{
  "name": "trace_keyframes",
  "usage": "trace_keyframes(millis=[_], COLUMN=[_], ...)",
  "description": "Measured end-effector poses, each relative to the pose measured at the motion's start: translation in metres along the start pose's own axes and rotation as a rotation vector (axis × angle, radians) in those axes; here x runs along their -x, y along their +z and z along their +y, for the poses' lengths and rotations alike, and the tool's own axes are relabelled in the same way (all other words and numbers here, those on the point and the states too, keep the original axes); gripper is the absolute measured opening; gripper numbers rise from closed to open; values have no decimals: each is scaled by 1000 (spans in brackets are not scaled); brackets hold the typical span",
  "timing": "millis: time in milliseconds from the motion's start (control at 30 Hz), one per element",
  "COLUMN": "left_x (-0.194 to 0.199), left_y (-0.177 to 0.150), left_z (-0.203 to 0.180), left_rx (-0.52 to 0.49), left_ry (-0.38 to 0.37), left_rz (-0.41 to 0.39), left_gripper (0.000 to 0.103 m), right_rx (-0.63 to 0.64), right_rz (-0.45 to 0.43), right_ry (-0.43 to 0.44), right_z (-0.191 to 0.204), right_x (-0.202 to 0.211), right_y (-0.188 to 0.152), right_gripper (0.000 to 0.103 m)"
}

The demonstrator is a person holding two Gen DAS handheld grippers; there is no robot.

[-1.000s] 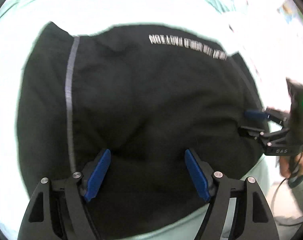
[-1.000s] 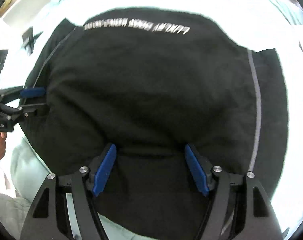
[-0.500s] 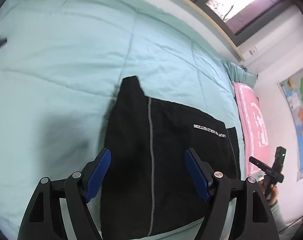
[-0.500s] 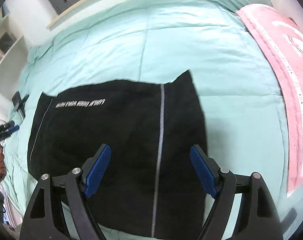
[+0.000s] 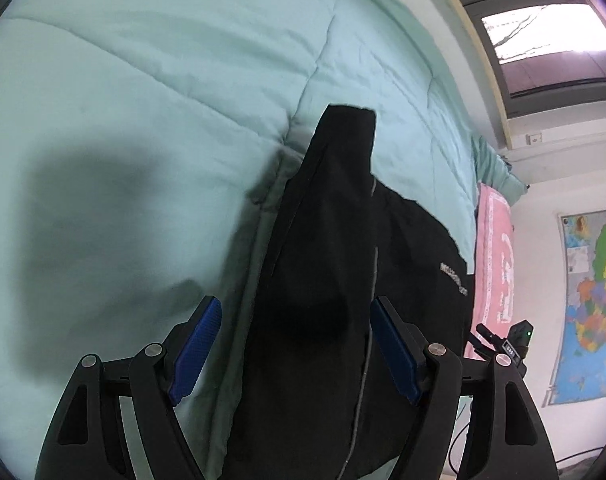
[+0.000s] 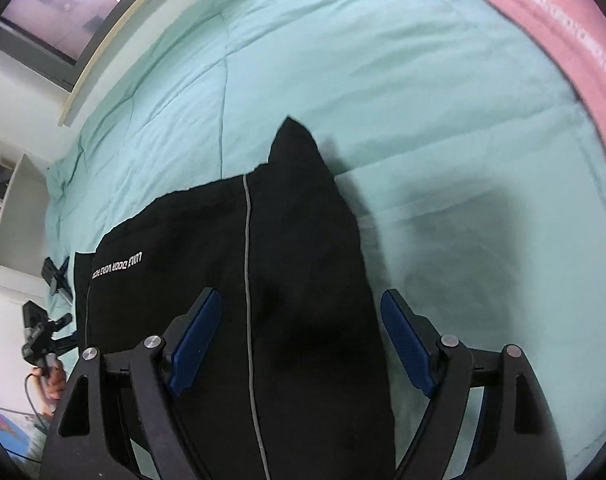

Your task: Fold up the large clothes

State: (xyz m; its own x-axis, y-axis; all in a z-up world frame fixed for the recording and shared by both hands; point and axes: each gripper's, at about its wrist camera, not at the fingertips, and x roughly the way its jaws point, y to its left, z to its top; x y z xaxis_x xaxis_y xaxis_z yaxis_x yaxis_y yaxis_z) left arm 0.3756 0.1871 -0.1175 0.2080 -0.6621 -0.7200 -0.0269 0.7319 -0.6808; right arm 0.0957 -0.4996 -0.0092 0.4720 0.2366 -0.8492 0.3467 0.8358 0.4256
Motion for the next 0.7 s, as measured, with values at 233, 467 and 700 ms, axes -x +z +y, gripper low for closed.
trace_keyframes(millis=[233,467,700], left_x=[-28,-56,-54], left_y=[-2,-6,-12], left_z=[3,4,7], left_rx=[13,31,38], left_ry=[-11,-60,-136], left_rz=[72,114,164], left_gripper=[78,78,78], right_rx=[-39,-108,-21], right_rz=[64,130,245], right_ry=[46,144,191], right_z=[-9,-15,-8], right_x=[-38,-68,-88], right_y=[-3,-10,-23], right_gripper=[85,90,95])
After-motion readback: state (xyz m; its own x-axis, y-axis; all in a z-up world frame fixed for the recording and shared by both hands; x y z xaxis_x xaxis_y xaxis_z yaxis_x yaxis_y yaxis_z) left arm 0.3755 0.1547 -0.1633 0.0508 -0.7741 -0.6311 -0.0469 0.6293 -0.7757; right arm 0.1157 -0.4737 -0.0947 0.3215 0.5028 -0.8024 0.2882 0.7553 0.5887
